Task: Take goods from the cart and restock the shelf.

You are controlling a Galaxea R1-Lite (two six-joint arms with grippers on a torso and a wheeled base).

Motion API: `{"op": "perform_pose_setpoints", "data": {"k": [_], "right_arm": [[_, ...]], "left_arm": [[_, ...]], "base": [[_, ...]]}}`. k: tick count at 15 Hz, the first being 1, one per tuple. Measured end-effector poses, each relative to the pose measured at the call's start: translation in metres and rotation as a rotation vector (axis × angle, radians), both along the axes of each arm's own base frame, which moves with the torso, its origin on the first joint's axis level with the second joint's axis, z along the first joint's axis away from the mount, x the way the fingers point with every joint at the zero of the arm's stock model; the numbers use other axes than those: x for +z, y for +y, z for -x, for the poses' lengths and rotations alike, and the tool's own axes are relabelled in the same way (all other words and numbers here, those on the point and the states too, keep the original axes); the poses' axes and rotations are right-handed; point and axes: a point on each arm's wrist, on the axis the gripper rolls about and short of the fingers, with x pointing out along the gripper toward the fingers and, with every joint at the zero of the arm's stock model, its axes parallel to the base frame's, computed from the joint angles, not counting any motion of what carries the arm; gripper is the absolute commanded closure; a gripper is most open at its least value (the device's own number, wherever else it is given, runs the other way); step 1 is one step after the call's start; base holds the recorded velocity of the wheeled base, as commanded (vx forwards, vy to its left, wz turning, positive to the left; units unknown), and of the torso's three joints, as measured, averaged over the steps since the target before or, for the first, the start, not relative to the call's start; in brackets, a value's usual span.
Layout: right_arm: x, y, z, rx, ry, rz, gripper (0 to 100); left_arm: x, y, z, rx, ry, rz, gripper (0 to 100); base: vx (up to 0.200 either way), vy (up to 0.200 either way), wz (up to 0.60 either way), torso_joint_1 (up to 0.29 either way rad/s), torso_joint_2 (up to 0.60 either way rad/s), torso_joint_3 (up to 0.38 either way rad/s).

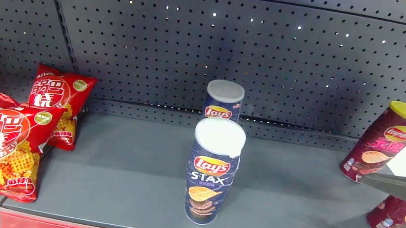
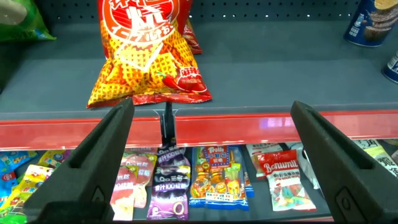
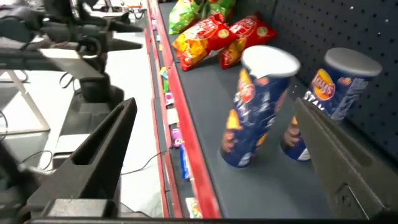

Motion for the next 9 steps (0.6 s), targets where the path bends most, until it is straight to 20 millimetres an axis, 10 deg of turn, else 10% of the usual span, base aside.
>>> {"op": "perform_pose_setpoints", "data": {"k": [9], "right_arm": [[-0.007,-0.010,0.023,-0.006,-0.032,-0.015,0]], "left_arm": [[0.000,0.000,0.000,0.000,0.000,-0.001,0]], "base": [[0.000,0.000,0.00,0.000,0.00,0.000]]}}
